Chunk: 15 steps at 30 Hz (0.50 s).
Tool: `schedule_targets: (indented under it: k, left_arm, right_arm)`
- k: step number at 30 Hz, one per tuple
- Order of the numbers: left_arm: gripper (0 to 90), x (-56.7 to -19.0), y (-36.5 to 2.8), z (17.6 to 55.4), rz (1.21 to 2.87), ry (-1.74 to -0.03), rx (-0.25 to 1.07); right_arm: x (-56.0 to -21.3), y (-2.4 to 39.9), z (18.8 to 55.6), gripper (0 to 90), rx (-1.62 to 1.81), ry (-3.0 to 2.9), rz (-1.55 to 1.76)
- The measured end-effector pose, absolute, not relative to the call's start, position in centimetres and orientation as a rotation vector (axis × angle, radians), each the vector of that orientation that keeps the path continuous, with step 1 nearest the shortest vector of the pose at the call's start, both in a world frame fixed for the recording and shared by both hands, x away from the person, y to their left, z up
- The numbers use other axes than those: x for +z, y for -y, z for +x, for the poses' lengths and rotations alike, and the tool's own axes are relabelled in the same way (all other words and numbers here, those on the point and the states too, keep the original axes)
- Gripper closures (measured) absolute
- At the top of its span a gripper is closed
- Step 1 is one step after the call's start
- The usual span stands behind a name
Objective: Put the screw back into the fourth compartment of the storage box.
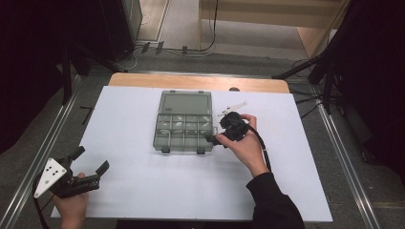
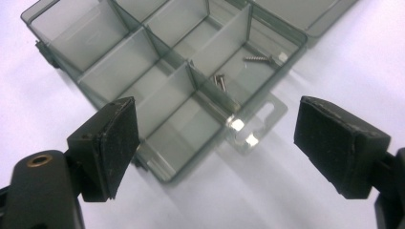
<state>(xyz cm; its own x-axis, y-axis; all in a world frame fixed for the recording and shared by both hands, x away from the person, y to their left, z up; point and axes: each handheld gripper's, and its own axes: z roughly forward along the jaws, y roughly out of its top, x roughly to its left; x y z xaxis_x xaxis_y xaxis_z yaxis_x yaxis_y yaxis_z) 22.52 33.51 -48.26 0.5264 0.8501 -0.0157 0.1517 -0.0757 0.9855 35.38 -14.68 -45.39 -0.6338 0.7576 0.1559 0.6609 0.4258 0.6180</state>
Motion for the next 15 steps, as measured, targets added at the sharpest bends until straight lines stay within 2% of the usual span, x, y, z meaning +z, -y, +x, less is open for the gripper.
schedule_targets:
  k: [11,15]
  left_arm:
    - [1.1,-48.3,-33.5,22.5,1.569,-0.884,0.726]
    - [1.2,-48.3,-33.4,22.5,1.567,-0.885,0.726]
  right_arm:
    - [-45.9,17.0,32.9,13.8,1.052,-2.484,1.303]
    - [-46.2,17.7,32.0,7.5,1.065,-2.476,1.313]
